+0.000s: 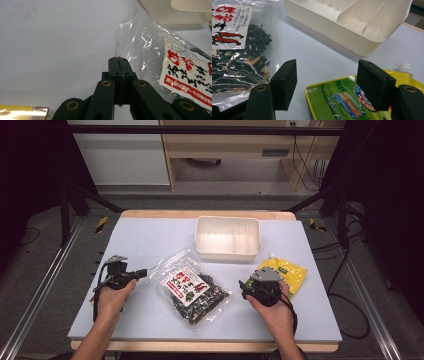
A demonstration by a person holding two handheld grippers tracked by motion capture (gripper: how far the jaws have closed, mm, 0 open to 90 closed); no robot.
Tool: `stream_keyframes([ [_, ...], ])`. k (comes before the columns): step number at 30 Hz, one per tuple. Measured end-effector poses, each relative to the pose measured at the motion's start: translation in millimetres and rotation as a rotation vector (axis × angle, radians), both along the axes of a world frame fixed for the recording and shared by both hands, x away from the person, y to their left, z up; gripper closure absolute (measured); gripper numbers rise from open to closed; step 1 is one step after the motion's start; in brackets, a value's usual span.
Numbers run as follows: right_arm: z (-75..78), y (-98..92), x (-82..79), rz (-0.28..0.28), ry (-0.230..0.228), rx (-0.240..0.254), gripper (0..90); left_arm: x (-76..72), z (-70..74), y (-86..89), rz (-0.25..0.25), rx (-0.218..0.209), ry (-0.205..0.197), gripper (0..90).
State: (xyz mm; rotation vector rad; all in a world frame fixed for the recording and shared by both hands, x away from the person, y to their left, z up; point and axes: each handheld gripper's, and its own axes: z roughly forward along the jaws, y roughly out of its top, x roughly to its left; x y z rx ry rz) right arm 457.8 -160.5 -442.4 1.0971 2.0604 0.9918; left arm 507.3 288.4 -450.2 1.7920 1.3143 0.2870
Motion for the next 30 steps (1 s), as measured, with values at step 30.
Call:
stream_keyframes([
  [30, 59.7, 25.8, 0.2, 0.153, -0.11, 0.036, 24.3, -38.7, 76.1, -21.9, -0.127, -0.044, -0.21, 89.9],
])
